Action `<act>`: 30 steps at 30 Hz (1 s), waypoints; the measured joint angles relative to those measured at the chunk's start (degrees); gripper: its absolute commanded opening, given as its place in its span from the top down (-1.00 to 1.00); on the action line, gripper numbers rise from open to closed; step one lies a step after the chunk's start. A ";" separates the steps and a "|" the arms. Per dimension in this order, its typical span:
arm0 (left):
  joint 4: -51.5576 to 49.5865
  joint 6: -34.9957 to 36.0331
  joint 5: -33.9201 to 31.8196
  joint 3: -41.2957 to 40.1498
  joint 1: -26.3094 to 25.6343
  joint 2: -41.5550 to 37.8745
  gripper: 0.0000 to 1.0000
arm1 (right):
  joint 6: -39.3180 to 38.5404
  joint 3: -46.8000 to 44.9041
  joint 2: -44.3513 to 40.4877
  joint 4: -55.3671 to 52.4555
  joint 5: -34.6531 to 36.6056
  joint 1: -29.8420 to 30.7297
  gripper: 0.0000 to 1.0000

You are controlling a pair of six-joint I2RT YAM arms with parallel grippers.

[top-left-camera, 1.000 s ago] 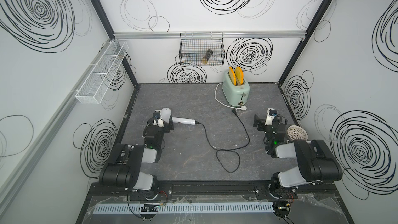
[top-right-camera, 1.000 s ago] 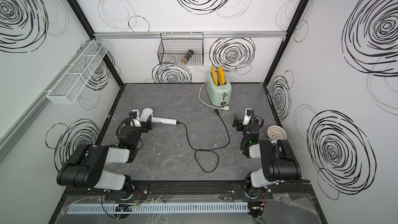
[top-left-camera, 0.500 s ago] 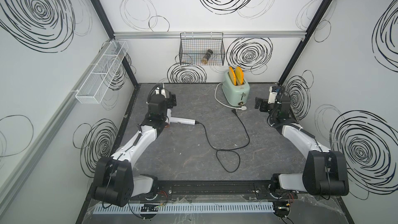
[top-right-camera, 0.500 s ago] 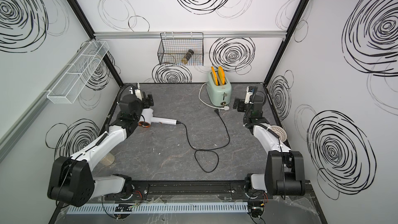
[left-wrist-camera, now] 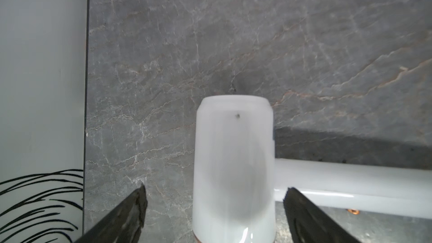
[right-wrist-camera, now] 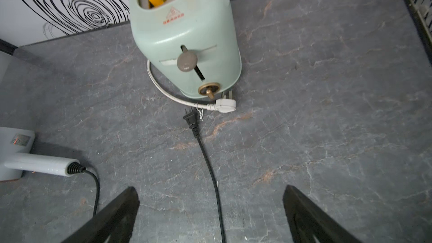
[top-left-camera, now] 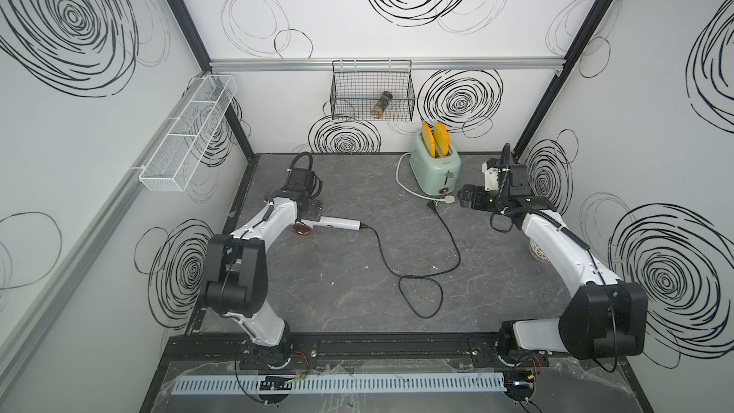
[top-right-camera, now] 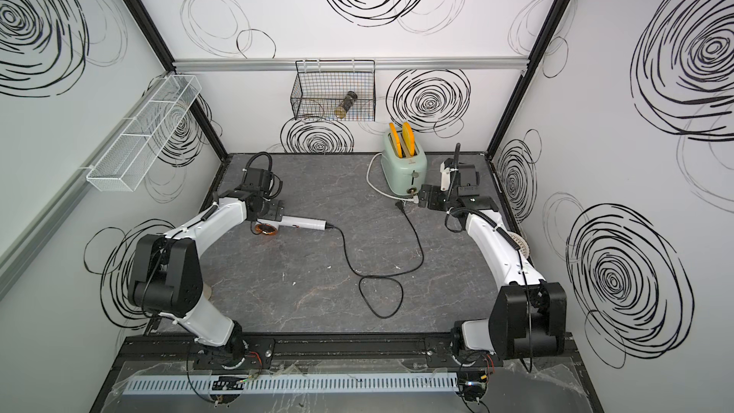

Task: Wrap the cord around the hair dryer
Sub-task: Pick up the hair dryer from the center of the board.

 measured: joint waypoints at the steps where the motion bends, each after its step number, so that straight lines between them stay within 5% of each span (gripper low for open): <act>1: -0.11 0.15 0.00 1.03 0.15 0.83 -0.92 | 0.00 -0.11 0.04 -0.81 -0.13 0.13 -0.96; 10: -0.31 1.01 2.54 4.74 0.72 4.44 -0.98 | -0.33 -3.85 0.04 -3.06 -0.31 0.72 -0.96; 19: -8.90 1.22 6.25 17.49 2.05 15.80 -0.97 | -0.72 -4.13 0.09 -3.80 -0.22 1.86 -0.96; 30: -14.58 0.33 7.61 22.53 2.34 20.92 -0.69 | -1.14 -4.83 0.09 -3.80 -0.02 2.54 -0.96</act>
